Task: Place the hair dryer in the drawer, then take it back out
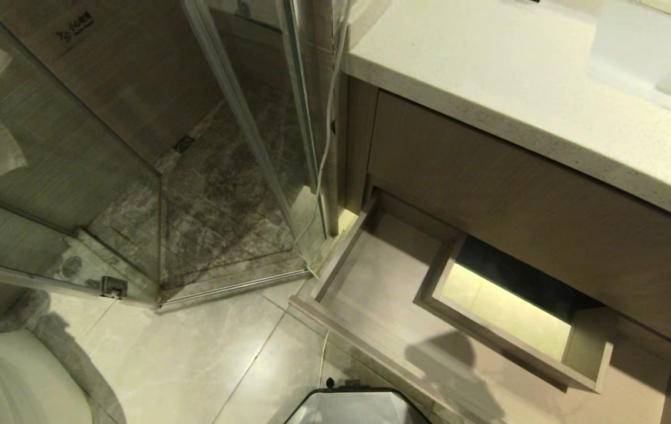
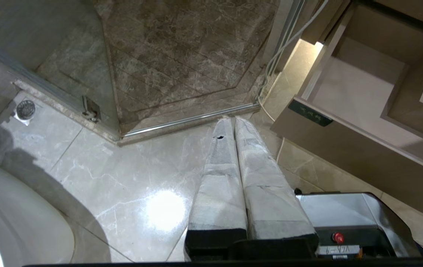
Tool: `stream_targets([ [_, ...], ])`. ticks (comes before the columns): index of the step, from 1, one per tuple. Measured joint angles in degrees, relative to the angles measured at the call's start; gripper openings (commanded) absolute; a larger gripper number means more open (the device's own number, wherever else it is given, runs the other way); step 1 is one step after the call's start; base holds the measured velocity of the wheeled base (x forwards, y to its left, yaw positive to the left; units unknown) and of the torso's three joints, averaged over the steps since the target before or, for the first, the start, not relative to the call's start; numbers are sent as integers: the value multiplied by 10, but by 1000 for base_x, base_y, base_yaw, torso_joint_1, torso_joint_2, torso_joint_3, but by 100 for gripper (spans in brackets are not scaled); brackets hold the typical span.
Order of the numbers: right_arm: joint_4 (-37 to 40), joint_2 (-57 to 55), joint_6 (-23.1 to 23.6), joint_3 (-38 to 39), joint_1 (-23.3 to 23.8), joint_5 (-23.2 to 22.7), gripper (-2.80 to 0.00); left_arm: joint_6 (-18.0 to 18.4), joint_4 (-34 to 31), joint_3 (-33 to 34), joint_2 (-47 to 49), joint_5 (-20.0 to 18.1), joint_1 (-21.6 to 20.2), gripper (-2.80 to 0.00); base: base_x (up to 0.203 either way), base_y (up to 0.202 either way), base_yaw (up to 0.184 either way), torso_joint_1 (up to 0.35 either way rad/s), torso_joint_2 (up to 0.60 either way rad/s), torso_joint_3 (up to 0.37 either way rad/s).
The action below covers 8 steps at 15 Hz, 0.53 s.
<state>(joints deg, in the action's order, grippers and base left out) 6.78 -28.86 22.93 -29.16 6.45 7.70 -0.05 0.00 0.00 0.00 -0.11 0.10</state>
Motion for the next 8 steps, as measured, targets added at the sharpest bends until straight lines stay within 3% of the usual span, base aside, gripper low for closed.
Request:
stream_targets([
  [5, 0, 1, 0, 0, -5, 1, -280, 0, 0, 0, 0, 0, 0, -280, 0, 0, 0, 290, -16, 258],
  [8, 4, 1, 1, -1, -5, 0, -280, 0, 0, 0, 0, 0, 0, -280, 0, 0, 0, 99, -15, 84],
])
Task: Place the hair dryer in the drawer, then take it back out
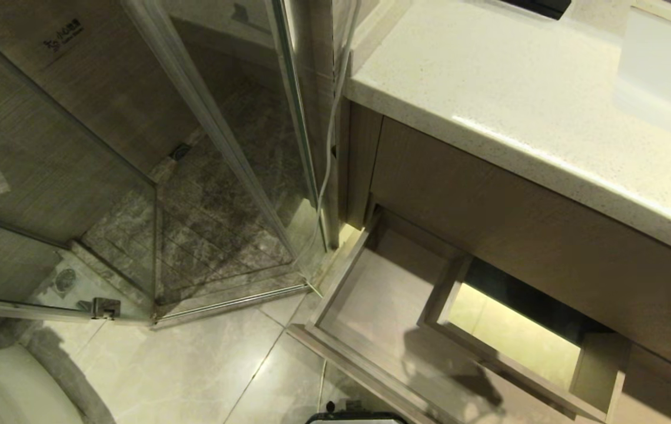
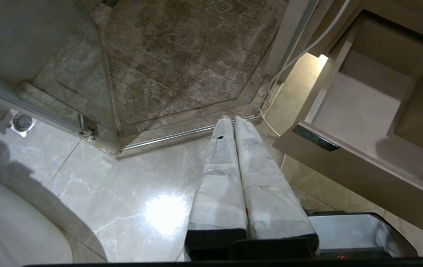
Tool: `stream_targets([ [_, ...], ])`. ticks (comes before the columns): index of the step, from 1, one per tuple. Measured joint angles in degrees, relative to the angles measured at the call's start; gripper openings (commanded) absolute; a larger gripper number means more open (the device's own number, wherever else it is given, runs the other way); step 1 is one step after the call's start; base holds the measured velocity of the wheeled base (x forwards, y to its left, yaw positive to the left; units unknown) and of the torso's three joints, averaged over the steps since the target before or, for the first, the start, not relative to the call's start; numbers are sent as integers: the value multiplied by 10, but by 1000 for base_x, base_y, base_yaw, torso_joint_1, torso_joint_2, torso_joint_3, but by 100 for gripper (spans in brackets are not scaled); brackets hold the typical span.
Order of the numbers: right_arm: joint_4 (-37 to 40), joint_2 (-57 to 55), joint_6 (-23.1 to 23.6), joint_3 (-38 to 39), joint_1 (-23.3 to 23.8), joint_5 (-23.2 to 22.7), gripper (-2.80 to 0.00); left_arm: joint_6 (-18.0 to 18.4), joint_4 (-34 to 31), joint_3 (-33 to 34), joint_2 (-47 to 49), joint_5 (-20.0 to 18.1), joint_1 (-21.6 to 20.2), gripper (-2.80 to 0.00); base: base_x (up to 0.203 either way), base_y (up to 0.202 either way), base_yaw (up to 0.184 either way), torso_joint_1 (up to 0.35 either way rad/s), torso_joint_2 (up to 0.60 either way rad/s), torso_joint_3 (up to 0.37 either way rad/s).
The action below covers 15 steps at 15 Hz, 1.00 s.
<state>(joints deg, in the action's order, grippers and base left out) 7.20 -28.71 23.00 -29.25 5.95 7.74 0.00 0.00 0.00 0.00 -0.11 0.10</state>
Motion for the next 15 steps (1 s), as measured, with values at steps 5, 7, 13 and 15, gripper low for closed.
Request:
stream_targets([
  [5, 93, -5, 6, -40, -7, 0, -280, 0, 0, 0, 0, 0, 0, -280, 0, 0, 0, 3, -1, 6],
  [7, 172, -16, 8, -102, -16, 5, -280, 0, 0, 0, 0, 0, 0, -280, 0, 0, 0, 0, 0, 0],
  [13, 285, -178, 11, -371, -128, -17, -280, 0, 0, 0, 0, 0, 0, -280, 0, 0, 0, 0, 0, 0],
  [15, 289, -267, 13, -477, -169, -19, -280, 0, 0, 0, 0, 0, 0, -280, 0, 0, 0, 0, 0, 0],
])
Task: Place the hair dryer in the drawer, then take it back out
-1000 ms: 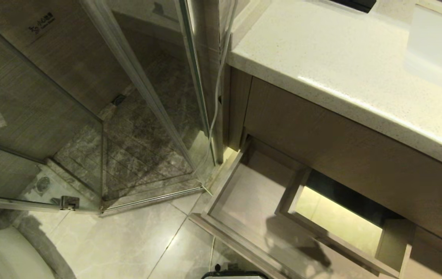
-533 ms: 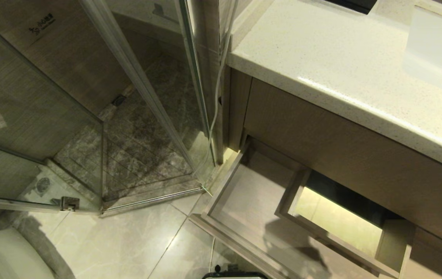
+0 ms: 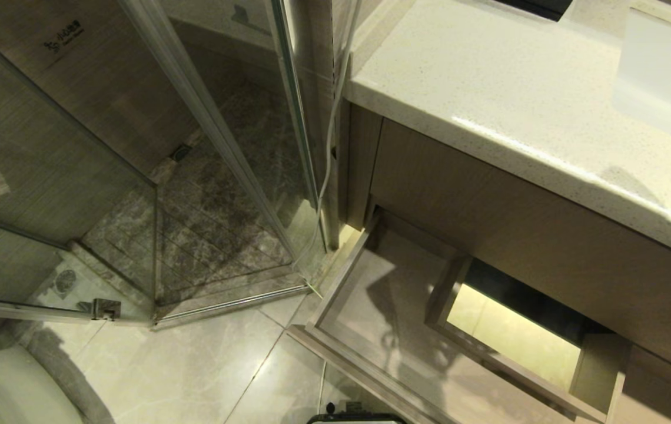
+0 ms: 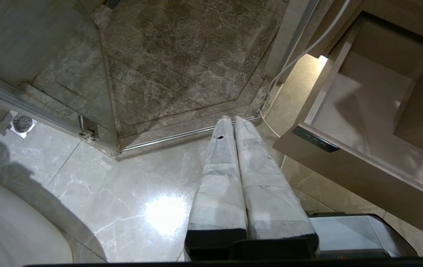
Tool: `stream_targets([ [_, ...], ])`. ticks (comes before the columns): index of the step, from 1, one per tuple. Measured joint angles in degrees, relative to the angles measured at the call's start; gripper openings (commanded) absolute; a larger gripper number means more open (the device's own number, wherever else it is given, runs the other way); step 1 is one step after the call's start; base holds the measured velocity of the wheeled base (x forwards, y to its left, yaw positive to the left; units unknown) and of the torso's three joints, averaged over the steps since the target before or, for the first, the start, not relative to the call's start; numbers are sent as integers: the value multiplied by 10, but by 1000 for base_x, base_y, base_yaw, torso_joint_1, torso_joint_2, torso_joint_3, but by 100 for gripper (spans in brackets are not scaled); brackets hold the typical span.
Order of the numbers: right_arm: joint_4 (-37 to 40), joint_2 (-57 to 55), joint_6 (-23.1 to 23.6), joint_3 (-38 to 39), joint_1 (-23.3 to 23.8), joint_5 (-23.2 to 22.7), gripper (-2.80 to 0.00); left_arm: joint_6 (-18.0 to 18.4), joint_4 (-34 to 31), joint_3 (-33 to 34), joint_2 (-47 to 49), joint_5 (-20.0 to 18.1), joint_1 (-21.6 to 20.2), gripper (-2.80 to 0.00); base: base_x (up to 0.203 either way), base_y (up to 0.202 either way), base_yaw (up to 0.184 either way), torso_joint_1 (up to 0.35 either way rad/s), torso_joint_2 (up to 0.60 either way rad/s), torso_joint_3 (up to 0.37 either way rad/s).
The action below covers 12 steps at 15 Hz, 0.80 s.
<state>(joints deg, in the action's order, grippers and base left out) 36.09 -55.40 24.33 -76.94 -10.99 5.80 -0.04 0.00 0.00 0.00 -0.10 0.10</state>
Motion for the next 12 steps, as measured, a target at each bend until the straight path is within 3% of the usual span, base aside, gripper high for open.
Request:
stream_targets([
  [4, -2, -169, 49, -169, -67, 0, -280, 0, 0, 0, 0, 0, 0, -280, 0, 0, 0, 0, 0, 0],
  [10, -73, -341, 82, -301, -114, 4, -280, 0, 0, 0, 0, 0, 0, -280, 0, 0, 0, 0, 0, 0],
  [12, -81, -364, 85, -317, -113, 35, -280, 0, 0, 0, 0, 0, 0, -280, 0, 0, 0, 0, 0, 0],
])
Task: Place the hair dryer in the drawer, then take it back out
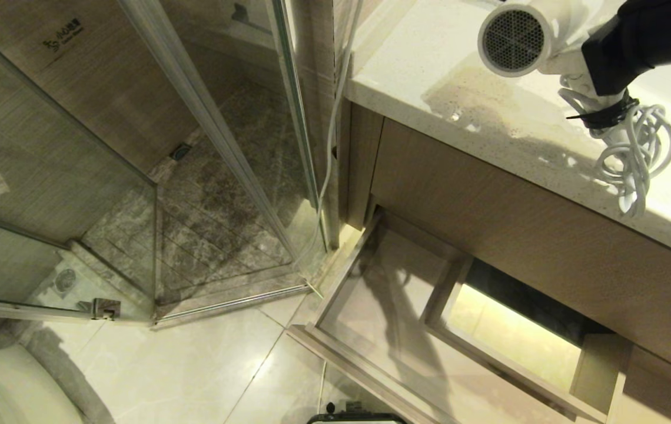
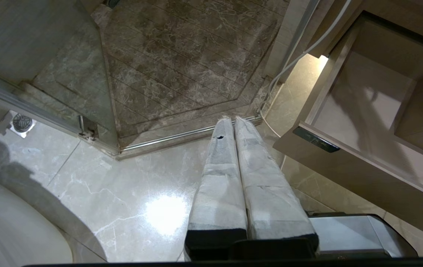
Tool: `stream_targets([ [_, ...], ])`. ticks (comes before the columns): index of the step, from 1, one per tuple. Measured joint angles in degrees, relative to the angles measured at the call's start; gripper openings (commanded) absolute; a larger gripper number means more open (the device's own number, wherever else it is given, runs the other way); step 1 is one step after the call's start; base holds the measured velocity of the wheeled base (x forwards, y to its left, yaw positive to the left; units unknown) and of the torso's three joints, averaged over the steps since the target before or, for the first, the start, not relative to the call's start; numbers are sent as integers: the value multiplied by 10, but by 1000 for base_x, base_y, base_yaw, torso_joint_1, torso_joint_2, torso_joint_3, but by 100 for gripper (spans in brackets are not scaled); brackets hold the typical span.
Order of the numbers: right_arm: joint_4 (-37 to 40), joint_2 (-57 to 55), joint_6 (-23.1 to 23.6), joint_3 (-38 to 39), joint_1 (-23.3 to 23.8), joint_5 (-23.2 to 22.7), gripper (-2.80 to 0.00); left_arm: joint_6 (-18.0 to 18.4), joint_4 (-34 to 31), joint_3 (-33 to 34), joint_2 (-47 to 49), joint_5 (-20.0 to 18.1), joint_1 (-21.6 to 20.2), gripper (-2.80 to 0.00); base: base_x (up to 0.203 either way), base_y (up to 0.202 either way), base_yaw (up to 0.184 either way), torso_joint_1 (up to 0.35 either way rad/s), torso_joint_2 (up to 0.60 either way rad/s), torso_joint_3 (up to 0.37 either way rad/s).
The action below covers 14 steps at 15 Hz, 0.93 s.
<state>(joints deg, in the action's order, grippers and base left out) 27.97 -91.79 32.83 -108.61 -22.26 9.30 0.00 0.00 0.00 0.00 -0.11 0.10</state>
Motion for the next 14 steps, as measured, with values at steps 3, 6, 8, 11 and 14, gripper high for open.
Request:
stream_targets([
  [3, -4, -16, -3, -4, 5, 87, -280, 0, 0, 0, 0, 0, 0, -280, 0, 0, 0, 0, 0, 0],
  [6, -2, -24, -17, -4, 11, 110, -280, 0, 0, 0, 0, 0, 0, -280, 0, 0, 0, 0, 0, 0],
  [8, -2, -29, -18, -4, 13, 110, -280, 0, 0, 0, 0, 0, 0, -280, 0, 0, 0, 0, 0, 0],
  [11, -17, -36, -15, -4, 11, 112, -280, 0, 0, 0, 0, 0, 0, -280, 0, 0, 0, 0, 0, 0],
  [14, -20, -39, -16, -4, 7, 112, -280, 0, 0, 0, 0, 0, 0, -280, 0, 0, 0, 0, 0, 0],
])
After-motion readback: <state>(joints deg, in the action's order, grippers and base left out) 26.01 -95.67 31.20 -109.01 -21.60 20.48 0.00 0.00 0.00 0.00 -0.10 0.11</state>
